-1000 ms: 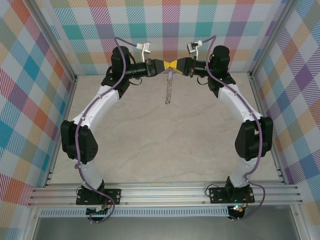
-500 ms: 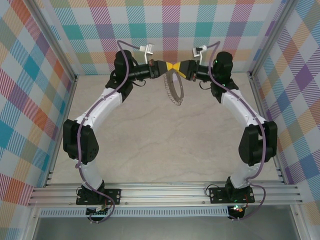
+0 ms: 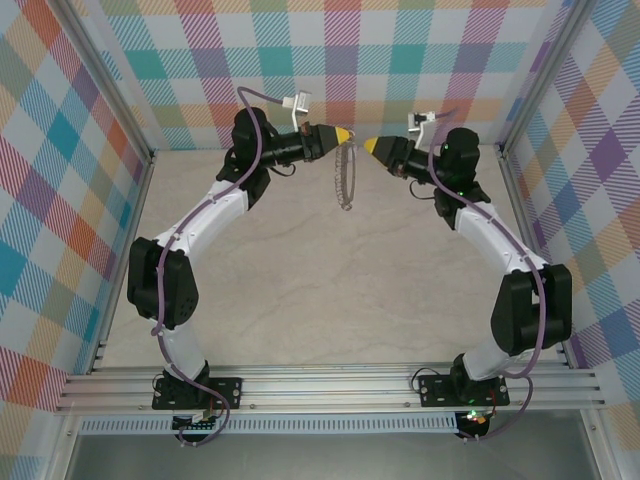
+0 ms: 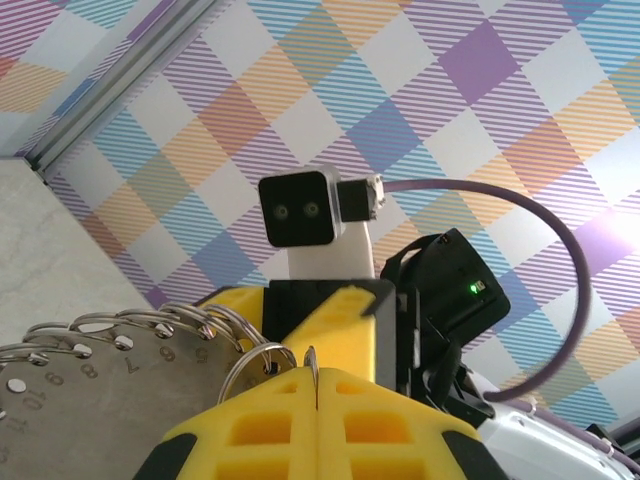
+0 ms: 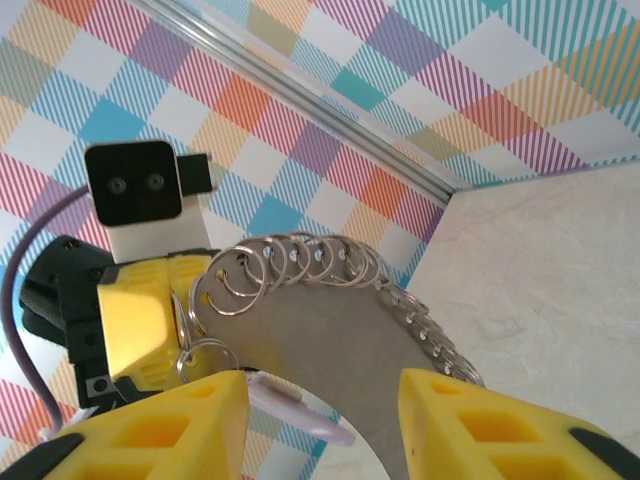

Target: Put the keys on the keyring

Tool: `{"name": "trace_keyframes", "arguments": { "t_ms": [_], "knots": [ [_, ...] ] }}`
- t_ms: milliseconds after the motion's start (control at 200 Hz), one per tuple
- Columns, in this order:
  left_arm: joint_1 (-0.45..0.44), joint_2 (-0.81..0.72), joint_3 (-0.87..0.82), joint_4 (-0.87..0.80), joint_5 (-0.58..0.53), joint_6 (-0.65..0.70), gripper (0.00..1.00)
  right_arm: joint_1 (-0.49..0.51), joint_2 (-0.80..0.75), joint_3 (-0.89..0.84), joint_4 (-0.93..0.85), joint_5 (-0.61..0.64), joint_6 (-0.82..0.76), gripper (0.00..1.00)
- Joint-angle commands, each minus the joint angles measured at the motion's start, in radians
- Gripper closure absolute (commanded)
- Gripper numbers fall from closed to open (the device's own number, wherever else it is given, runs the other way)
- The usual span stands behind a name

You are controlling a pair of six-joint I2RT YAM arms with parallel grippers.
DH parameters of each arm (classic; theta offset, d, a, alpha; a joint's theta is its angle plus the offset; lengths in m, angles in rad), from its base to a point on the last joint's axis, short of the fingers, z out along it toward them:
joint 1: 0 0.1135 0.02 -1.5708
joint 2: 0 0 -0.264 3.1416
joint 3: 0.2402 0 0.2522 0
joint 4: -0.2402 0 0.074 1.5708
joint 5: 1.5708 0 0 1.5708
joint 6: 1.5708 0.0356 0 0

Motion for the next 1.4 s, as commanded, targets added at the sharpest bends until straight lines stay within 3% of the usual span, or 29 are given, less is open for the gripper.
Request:
{"name": "trace_keyframes", "arguments": {
  "t_ms": [0, 285, 660, 1399],
  "knots": [
    [-0.015, -0.068, -0.008, 0.096, -0.003, -0.031, 1.00, 0.049, -0.067, 0.015, -0.090, 0.031, -0.163, 0.51],
    [-0.024, -0.067, -0.011, 0.154, 0.009, -0.080, 1.00, 0.093, -0.079, 0.033, -0.142, 0.054, -0.239, 0.55],
    [-0.026, -0.066, -0.022, 0.189, 0.000, -0.106, 1.00, 0.093, -0.102, 0.000, -0.117, 0.037, -0.246, 1.00],
    [-0.025, -0.109, -0.120, 0.286, -0.065, -0.128, 1.00, 0.198, -0.052, 0.090, -0.193, 0.017, -0.272, 1.00]
  ]
}}
